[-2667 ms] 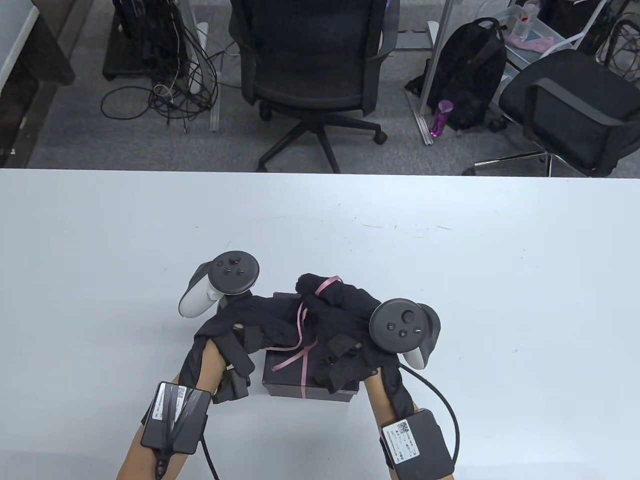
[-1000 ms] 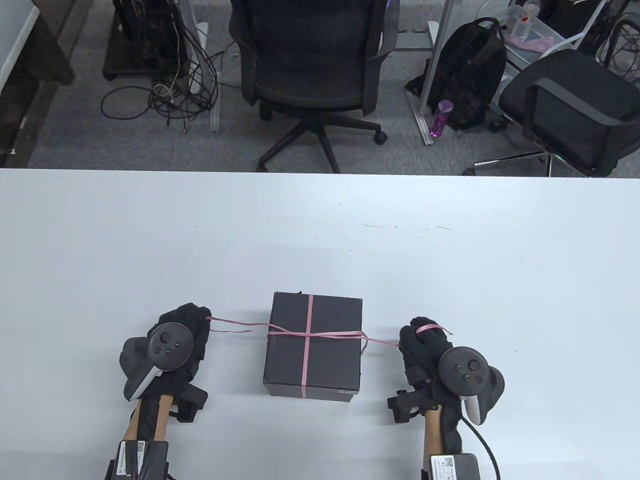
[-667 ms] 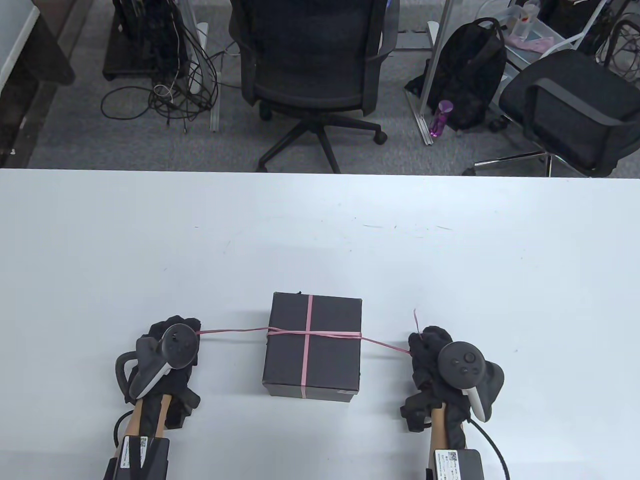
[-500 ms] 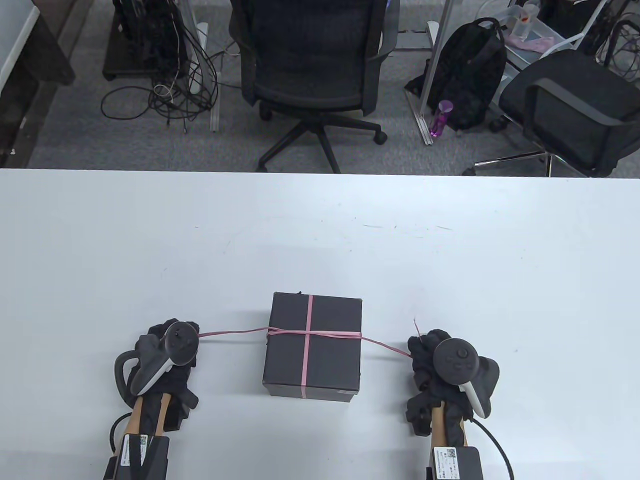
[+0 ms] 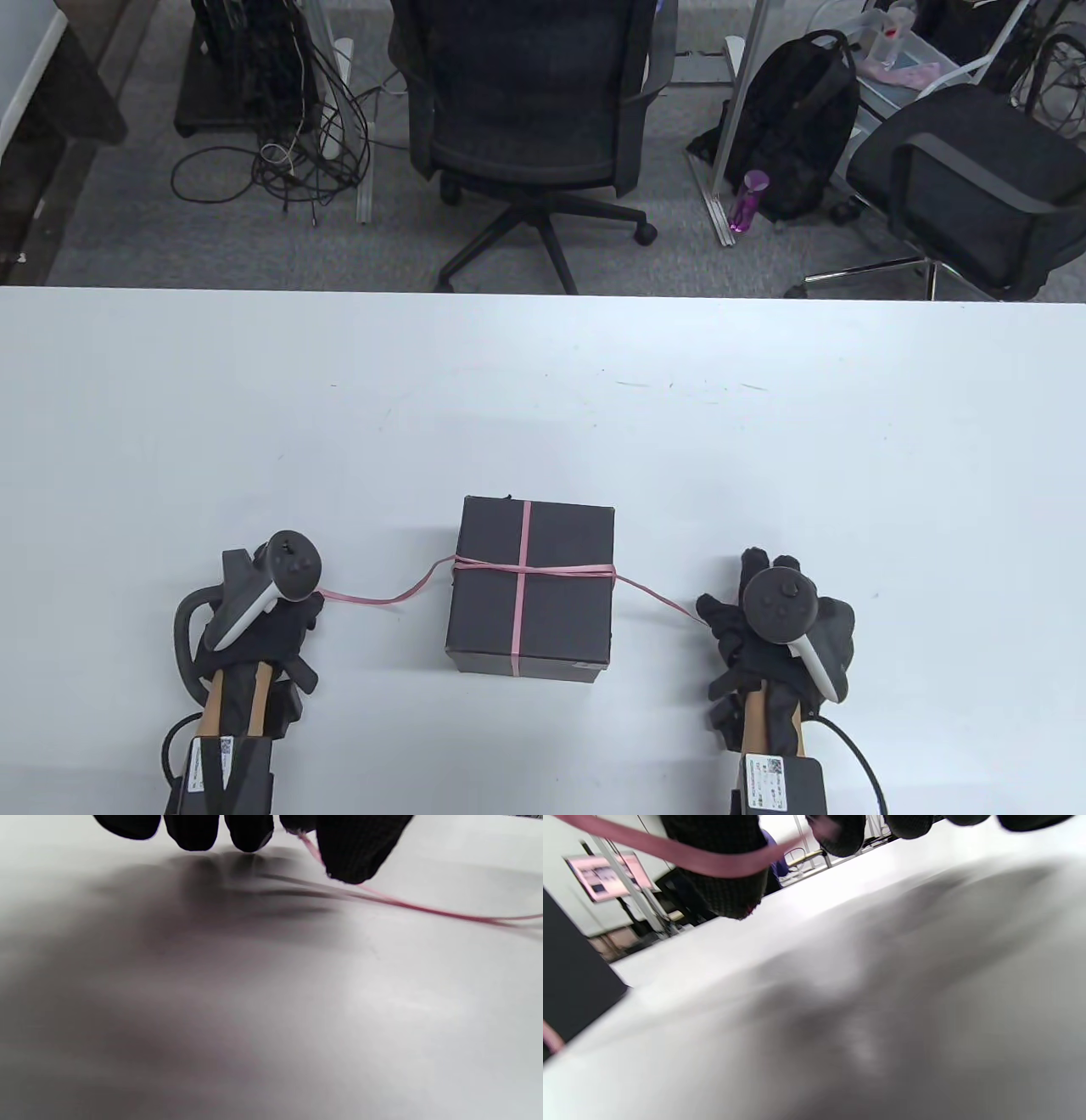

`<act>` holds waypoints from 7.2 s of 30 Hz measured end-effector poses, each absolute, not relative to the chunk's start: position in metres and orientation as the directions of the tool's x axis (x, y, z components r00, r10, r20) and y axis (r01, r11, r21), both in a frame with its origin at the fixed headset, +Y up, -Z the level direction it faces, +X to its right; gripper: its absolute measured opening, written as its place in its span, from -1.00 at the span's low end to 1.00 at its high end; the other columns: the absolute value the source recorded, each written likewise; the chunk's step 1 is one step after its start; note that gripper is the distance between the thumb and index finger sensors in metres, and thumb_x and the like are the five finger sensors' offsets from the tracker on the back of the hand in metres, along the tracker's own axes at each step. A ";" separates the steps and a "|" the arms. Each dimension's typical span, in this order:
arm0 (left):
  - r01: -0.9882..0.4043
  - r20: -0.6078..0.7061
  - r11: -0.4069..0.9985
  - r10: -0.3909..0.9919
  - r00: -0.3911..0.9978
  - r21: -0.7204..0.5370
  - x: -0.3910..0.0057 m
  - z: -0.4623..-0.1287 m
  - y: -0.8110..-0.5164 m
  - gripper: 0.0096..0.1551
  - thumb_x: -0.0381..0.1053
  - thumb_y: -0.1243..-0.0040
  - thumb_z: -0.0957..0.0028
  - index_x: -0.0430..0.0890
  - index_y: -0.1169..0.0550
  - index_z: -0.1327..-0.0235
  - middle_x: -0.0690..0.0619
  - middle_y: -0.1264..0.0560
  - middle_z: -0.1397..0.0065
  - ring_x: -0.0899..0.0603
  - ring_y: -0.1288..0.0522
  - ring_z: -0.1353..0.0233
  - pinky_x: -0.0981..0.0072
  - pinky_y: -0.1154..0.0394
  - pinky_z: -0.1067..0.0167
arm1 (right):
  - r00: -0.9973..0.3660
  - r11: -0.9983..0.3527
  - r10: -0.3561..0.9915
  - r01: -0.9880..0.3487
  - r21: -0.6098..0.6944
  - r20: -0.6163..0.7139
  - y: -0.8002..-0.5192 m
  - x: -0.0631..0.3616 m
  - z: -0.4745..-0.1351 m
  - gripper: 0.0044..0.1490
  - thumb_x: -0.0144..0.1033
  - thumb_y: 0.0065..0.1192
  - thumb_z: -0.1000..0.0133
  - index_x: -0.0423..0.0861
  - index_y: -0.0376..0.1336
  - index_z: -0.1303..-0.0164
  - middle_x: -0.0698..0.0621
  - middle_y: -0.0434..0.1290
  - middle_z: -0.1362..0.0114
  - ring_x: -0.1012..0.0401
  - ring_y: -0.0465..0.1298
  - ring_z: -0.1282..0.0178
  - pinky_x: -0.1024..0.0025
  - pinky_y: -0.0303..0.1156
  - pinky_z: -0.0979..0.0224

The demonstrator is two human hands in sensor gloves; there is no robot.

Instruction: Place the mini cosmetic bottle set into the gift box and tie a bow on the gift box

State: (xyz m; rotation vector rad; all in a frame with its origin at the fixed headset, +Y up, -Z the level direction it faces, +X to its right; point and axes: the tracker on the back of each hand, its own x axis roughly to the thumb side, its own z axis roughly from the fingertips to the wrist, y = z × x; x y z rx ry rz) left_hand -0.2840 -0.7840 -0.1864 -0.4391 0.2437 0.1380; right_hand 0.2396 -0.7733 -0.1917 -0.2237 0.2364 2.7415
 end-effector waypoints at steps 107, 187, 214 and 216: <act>-0.520 -0.081 0.478 0.676 0.732 -0.708 -0.208 -0.190 -0.761 -0.47 0.21 -0.21 -0.21 0.09 -0.57 -0.42 0.22 -0.70 0.20 0.13 -0.55 0.52 0.31 -0.65 0.40 | -0.908 -0.876 0.373 -0.413 -0.250 0.192 -0.685 0.104 -0.170 -0.07 -0.26 0.20 -0.29 -0.53 -0.08 -0.62 -0.04 0.54 0.15 0.38 0.48 0.61 0.55 0.51 0.56; -0.603 0.526 0.766 0.615 0.588 -0.221 -0.135 -0.163 -0.686 -0.44 0.04 -0.04 -0.26 0.51 -0.18 -0.41 0.24 -0.58 -0.21 0.12 -0.49 0.45 0.25 -0.56 0.41 | -0.584 -0.614 0.766 -0.539 0.576 0.270 -0.667 0.065 -0.214 -0.57 -0.16 0.47 -0.12 -0.30 0.56 0.17 0.05 0.57 0.33 0.39 0.47 0.57 0.53 0.54 0.46; -0.535 0.455 0.845 0.478 0.752 -0.003 -0.133 -0.152 -0.684 -0.67 0.16 -0.01 -0.16 0.52 -0.37 -0.13 0.23 -0.57 -0.02 0.10 -0.49 0.36 0.25 -0.61 0.24 | -0.568 -0.666 0.739 -0.540 0.514 0.362 -0.671 0.067 -0.204 -0.58 -0.14 0.40 -0.16 -0.24 0.53 0.06 0.07 0.57 0.27 0.40 0.49 0.53 0.56 0.52 0.43; -0.557 0.431 0.828 0.523 0.735 -0.056 -0.135 -0.153 -0.685 -0.67 0.16 0.02 -0.18 0.50 -0.35 -0.17 0.22 -0.56 -0.09 0.10 -0.49 0.31 0.26 -0.60 0.18 | -0.528 -0.640 0.767 -0.587 0.496 0.364 -0.673 0.072 -0.202 -0.58 -0.15 0.39 -0.17 -0.24 0.53 0.05 0.06 0.58 0.26 0.39 0.50 0.51 0.55 0.52 0.42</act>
